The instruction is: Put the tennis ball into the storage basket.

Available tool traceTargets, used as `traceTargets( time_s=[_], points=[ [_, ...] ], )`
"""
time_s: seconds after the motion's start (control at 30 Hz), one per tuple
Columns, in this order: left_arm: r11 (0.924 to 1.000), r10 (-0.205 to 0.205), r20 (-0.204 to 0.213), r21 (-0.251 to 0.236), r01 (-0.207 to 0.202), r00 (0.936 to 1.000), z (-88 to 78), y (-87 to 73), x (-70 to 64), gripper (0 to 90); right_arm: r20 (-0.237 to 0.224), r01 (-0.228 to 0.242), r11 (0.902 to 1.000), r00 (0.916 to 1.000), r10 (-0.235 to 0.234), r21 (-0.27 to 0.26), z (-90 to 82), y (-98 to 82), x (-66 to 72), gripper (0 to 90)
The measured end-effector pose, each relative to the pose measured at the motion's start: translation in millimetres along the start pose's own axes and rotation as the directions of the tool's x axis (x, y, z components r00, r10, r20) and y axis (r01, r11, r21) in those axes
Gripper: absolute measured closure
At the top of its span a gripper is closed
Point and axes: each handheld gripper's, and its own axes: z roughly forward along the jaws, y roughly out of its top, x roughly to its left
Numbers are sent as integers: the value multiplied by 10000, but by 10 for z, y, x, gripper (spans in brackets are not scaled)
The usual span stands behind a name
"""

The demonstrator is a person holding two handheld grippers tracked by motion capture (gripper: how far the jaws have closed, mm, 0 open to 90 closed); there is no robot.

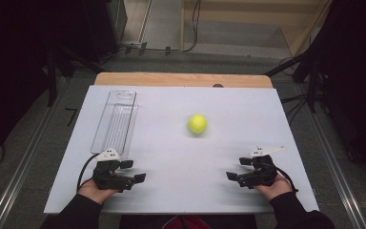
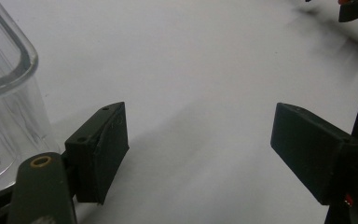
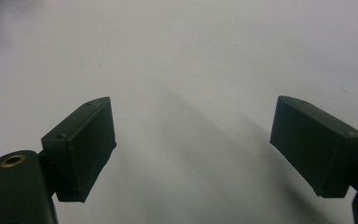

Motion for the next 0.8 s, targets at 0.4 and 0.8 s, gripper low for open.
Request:
traceTargets(
  time_s=[0.4, 0.8],
  points=[
    [9999, 145, -94, 28, -145, 9999, -1, -2, -6, 196, -173, -19, 9992, 9999, 12, -394, -34, 30, 16, 122],
    [9999, 141, -101, -63, -142, 9998, -12, -7, -7, 196, -199, -113, 9996, 9997, 107, -266, -14, 42, 12, 121]
  ],
)
